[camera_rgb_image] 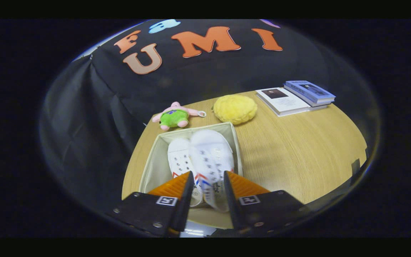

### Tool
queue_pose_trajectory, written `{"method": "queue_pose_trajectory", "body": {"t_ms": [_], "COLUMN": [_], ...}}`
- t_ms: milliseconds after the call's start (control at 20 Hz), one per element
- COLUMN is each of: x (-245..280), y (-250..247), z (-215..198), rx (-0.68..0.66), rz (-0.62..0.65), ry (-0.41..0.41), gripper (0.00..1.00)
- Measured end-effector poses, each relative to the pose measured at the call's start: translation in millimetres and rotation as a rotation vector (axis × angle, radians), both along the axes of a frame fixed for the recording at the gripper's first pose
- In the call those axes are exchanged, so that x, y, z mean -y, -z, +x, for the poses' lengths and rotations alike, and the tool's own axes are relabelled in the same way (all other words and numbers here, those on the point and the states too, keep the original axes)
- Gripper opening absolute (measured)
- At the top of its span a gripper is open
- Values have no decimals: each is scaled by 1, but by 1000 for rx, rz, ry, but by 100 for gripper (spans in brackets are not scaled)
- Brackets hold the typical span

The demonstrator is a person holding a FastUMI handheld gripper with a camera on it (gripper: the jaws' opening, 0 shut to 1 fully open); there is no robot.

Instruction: Open the storage box then place both shoes into the box .Put the left shoe in first, then the right shoe, with the right side of both shoes facing outward in a uniform manner.

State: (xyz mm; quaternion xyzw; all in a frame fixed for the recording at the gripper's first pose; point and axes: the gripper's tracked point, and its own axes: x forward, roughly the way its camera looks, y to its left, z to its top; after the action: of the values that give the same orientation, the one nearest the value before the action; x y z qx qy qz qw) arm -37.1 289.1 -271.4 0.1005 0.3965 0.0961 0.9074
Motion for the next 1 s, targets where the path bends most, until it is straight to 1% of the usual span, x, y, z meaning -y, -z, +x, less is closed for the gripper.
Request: {"method": "queue_pose_trajectory", "body": {"t_ms": [100, 150, 250, 500, 600, 800, 1000], "x": [5, 9, 17, 51, 73, 112, 158], "y": [-15, -24, -39, -87, -113, -161, -192], "z": [9, 12, 22, 46, 56, 64, 67], "rx": [40, 60, 101, 214, 278, 381, 460], "rz": [-8, -17, -30, -61, -80, -68, -97], "ry": [-12, -15, -28, -19, -2, 47, 105], "gripper": [93, 99, 98, 98, 98, 98, 99]}}
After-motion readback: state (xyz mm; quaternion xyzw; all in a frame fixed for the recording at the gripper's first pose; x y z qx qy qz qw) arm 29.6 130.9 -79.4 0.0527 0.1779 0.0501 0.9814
